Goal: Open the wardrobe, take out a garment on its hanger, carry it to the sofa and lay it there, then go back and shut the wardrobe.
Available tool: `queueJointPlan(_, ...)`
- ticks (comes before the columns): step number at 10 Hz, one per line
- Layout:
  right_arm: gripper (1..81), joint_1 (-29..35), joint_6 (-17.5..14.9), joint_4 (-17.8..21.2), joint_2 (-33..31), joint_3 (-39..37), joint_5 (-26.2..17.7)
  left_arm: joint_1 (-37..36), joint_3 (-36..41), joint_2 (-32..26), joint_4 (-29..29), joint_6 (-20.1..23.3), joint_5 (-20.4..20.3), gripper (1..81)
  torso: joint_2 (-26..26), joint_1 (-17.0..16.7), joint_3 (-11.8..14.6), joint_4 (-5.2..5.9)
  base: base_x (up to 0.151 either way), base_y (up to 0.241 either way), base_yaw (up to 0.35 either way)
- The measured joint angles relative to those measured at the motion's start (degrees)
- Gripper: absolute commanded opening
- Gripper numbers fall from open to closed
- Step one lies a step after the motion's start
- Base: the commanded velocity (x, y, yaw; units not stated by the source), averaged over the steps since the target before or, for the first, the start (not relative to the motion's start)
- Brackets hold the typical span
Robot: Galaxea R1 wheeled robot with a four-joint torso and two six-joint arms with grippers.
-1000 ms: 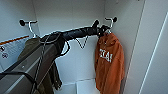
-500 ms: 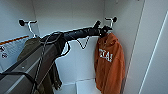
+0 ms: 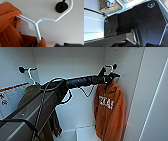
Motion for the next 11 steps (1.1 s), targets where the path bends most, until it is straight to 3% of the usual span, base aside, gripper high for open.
queueJointPlan(4, 81.1, -0.35, -0.02, 0.85, 0.02, -0.26, -0.02, 0.02, 1.4, -0.2, 4.3, -0.02, -2.69, 81.1, 0.0, 0.0, 0.0, 0.0, 0.0, 0.0, 0.0)
queueJointPlan(5, 81.1, -0.3, -0.02, 0.9, 0.17, -0.32, 0.0, 0.13, 2.01, -0.3, 4.8, -0.94, -2.01, 1.0, 0.0, 0.0, 0.0, 0.0, 0.0, 0.0, 0.0)
queueJointPlan(6, 81.1, -0.3, 0.0, 0.96, 0.28, -0.37, 0.05, 1.48, 2.17, -0.33, 4.55, -2.36, -3.61, 1.0, 0.0, 0.0, 0.0, 0.0, 0.0, 0.0, 0.0)
queueJointPlan(11, 81.1, -0.33, 0.0, 1.07, 0.26, -0.37, 0.02, 1.26, 3.8, -1.27, 4.56, -2.12, -2.95, 1.0, 0.02, 0.05, -0.02, 0.0, 0.0, 0.0, 0.0)
